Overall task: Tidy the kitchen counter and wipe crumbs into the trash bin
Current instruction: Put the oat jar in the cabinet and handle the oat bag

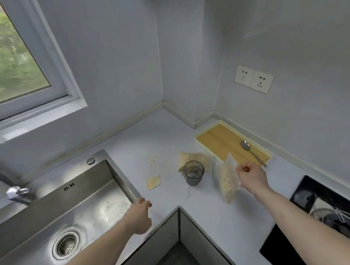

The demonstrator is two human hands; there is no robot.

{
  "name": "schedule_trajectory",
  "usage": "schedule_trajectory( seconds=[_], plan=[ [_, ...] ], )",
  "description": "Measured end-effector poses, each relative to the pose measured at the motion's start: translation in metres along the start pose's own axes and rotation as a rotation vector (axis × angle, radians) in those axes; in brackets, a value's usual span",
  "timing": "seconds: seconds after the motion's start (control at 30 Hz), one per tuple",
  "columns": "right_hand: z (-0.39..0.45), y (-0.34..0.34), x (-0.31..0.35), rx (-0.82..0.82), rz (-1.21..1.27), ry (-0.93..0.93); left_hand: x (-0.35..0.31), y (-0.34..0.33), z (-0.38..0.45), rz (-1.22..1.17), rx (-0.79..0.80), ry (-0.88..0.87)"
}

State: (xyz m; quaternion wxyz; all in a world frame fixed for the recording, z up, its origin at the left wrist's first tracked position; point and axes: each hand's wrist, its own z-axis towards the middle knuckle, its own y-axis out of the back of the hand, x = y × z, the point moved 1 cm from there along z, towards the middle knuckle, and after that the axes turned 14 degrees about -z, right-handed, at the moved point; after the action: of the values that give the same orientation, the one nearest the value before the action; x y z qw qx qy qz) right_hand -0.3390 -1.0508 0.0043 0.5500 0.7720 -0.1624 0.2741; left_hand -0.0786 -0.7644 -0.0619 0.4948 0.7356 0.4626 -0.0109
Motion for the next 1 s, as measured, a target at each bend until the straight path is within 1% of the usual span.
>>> schedule_trajectory(
  seconds=[0.13,0.27,0.47,0.53,0.67,0.83,0.93,1.0],
  plan=[
    [0.03,-0.022,0.022,-0.055,-0.033,-0.067,0.031,0.0,0.045,0.091,0.057,-0.019],
    [0.051,-0.043,0.035,-0.093,-0.058,-0.127,0.044,-0.012,0.072,0.145,0.119,-0.091],
    [0.058,-0.083,0.043,-0.082,-0.097,-0.189,0.067,-0.024,0.093,0.163,0.122,-0.159],
    [0.053,-0.093,0.045,-0.065,-0.111,-0.174,0.071,-0.025,0.096,0.175,0.124,-0.175],
    [0.042,-0.103,0.047,0.021,-0.108,-0.136,0.075,-0.028,0.093,0.192,0.137,-0.195],
    [0.028,-0.099,0.056,0.02,-0.138,-0.081,0.073,-0.025,0.083,0.249,0.137,-0.234],
    [0.009,-0.093,0.062,0.017,-0.186,0.004,0.071,-0.025,0.067,0.238,0.122,-0.22],
    [-0.009,-0.091,0.067,0.028,-0.208,0.086,0.07,-0.025,0.052,0.17,0.091,-0.198]
  ],
)
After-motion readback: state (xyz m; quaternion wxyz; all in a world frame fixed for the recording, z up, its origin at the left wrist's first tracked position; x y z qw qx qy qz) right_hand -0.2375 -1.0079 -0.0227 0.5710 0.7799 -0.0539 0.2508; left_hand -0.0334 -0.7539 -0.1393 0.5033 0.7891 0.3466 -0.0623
